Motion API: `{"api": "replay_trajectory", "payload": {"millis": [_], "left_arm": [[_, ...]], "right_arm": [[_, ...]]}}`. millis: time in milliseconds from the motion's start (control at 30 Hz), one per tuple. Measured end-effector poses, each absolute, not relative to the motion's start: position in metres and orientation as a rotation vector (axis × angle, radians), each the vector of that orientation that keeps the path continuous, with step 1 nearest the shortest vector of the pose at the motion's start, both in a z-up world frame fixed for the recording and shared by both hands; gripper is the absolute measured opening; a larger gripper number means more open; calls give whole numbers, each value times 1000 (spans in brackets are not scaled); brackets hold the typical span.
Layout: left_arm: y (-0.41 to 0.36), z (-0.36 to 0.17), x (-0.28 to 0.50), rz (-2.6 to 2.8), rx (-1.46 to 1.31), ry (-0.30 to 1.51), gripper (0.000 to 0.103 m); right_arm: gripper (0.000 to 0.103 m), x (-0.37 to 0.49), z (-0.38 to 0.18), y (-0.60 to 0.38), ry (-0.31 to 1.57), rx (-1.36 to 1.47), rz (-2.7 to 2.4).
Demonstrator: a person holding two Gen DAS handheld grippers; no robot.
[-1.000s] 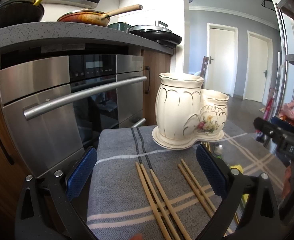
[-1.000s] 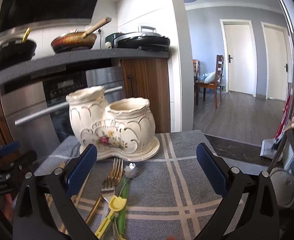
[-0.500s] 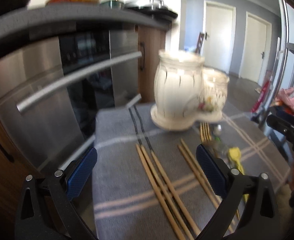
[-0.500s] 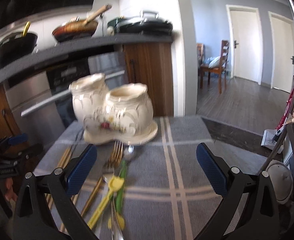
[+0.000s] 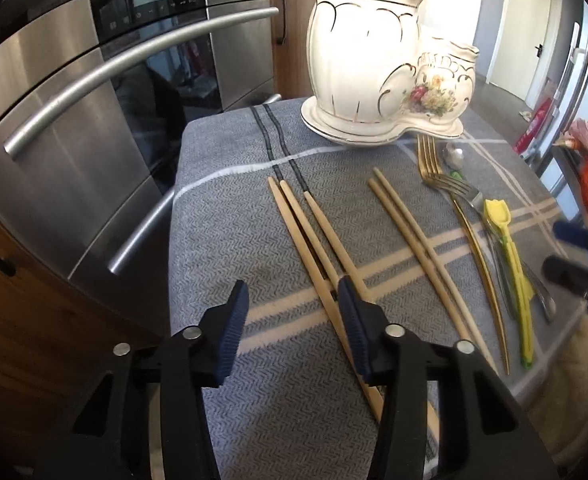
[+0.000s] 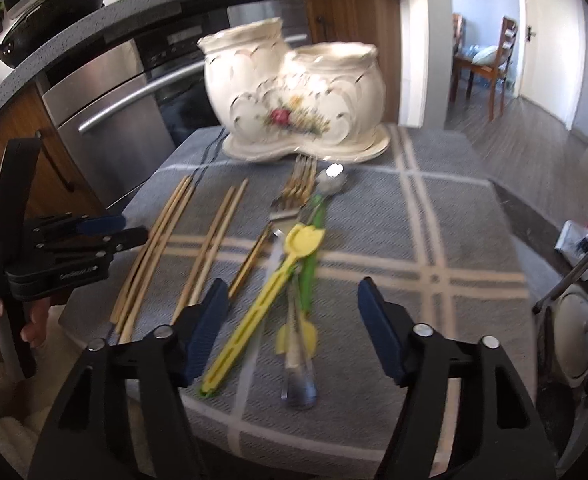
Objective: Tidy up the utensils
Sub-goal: 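Lower the left tool onto a wooden chopstick while the right tool reaches a green utensil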
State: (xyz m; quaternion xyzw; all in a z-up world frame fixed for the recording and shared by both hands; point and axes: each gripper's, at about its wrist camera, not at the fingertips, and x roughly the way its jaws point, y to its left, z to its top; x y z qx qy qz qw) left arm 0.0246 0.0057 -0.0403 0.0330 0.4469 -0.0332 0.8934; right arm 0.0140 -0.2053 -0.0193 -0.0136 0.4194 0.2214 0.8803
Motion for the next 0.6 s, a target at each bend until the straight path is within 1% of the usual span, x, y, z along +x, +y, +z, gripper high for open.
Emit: {"api": "replay_trajectory", "payload": {"millis": [33, 100, 167, 200, 233, 267, 367, 433, 500, 600], "left_arm": [[5, -42, 25, -62, 75, 929, 40], [5, -43, 26, -64, 67, 927, 38], [5, -42, 25, -62, 80, 923, 32], [6, -42, 26, -54, 91, 926, 27], [8, -43, 28, -50, 99, 938, 21], [12, -45, 29, -52, 94, 952, 20], [18, -42, 29, -53, 79, 959, 20], [21, -38, 29, -82, 15, 965, 20], [20, -35, 26, -108, -26, 969, 20], [8, -35, 24, -129, -6, 974, 21]], "right_arm": [[56, 13, -22, -200, 882, -38, 465], [45, 13, -24, -194, 890, -54, 469], [36, 12, -26, -187, 898, -70, 467], [32, 13, -28, -186, 907, -73, 460], [31, 13, -29, -185, 911, -72, 462], [29, 13, -29, -183, 916, -75, 463], [26, 10, -30, -180, 931, -87, 476], [23, 8, -29, -178, 933, -94, 481], [23, 7, -30, -176, 941, -100, 478], [23, 8, -33, -176, 956, -100, 467]]}}
